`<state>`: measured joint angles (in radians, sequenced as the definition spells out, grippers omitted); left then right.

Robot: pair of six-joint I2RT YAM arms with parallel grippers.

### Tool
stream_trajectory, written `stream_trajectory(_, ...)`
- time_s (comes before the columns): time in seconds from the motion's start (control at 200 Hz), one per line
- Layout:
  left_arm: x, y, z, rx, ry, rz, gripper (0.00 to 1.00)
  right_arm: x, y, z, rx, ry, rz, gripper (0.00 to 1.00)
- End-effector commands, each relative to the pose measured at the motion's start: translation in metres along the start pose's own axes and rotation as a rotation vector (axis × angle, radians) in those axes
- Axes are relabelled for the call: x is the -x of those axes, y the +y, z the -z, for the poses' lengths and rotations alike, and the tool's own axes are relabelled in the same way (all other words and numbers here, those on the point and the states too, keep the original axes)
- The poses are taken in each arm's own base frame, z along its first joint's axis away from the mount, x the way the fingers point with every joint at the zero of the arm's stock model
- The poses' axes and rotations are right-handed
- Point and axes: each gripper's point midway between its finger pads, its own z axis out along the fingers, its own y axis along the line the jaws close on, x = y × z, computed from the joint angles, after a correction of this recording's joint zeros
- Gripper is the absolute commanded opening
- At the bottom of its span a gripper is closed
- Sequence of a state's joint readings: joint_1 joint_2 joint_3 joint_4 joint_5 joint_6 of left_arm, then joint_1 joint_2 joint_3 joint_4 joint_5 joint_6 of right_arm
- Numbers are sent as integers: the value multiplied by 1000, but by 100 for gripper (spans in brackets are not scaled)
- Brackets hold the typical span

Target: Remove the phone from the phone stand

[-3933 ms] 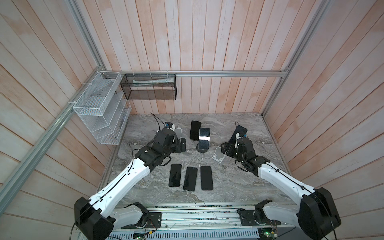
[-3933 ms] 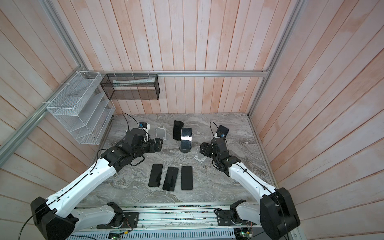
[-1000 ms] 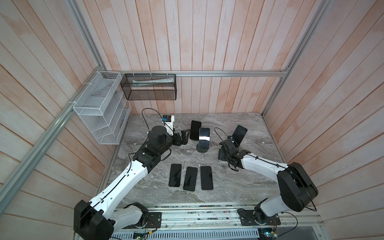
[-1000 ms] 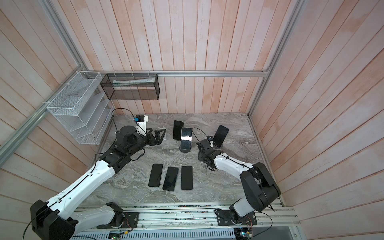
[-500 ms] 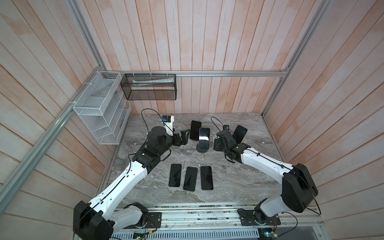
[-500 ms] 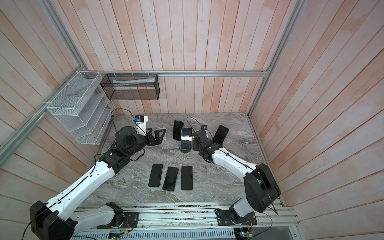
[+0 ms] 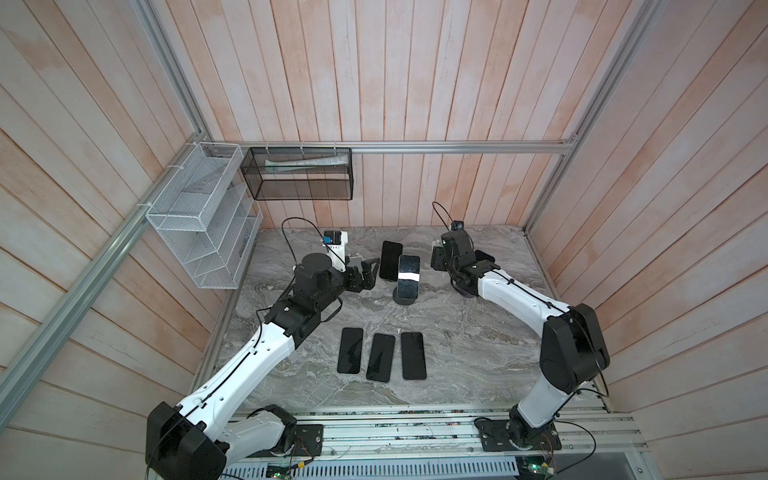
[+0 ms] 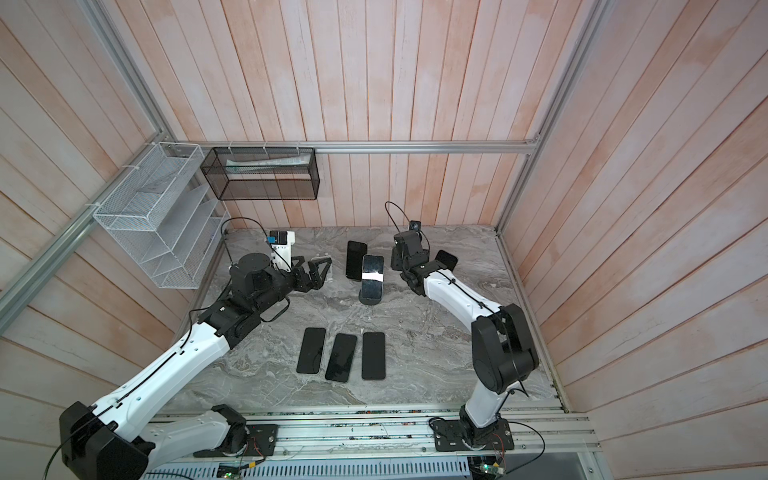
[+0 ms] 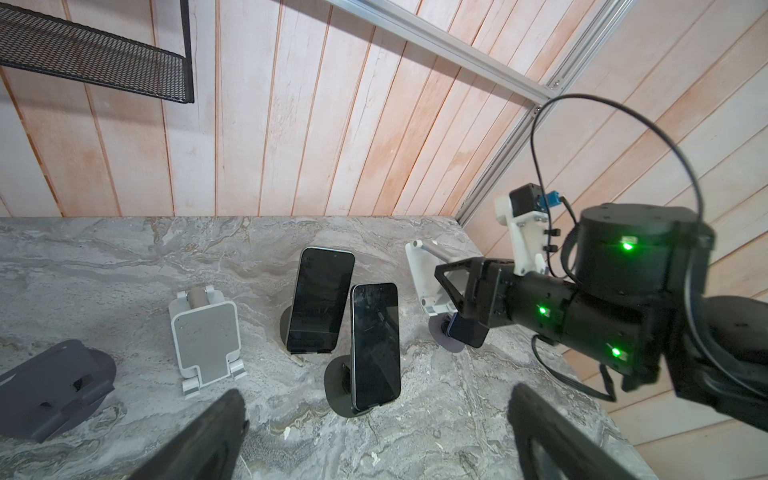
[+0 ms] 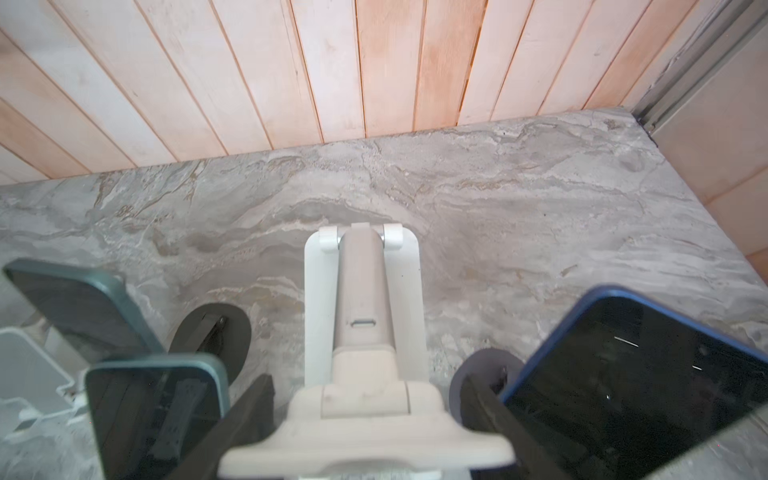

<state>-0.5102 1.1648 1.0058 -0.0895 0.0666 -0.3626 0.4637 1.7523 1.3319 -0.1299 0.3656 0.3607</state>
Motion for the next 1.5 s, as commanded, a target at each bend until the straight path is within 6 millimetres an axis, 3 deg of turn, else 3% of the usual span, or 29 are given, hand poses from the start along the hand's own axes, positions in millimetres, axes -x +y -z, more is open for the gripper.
stream_trajectory(0.0, 0, 7, 0, 29, -13, -5, 100, 15, 16, -18, 68, -39, 32, 52)
stream_trajectory(0.41, -2, 11, -1, 49, -11, -10, 100, -25, -3, -88, 29, 105, 41, 54)
stream_trajectory(0.7, -3, 8, -1, 30, -4, -1, 100, -54, -5, -110, 33, 199, 49, 56)
stream_trajectory(0.835, -3, 6, -1, 18, -3, 2, 100, -55, -3, -110, 34, 235, 60, 68)
stream_trajectory(1.02, -4, 0, -2, -11, 6, 10, 100, -9, -7, -82, -27, 178, 54, 85)
stream_trajectory(1.125, -3, -1, -1, -19, 7, 10, 100, 18, -10, -56, -33, 124, 29, 86)
stream_trajectory(1.215, -3, -2, -1, -21, 6, 11, 100, 39, -3, -22, 27, 67, -3, 84)
stream_trajectory(1.345, -1, -1, 0, -18, 2, 9, 100, 37, -4, 27, 104, 18, -83, 76)
stream_trajectory(1.42, -1, -4, 1, -31, 2, 15, 100, 36, -18, 57, 101, -35, -129, 75)
stream_trajectory(1.495, 0, -7, 2, -46, 2, 24, 100, 38, -45, 86, 27, -97, -166, 76)
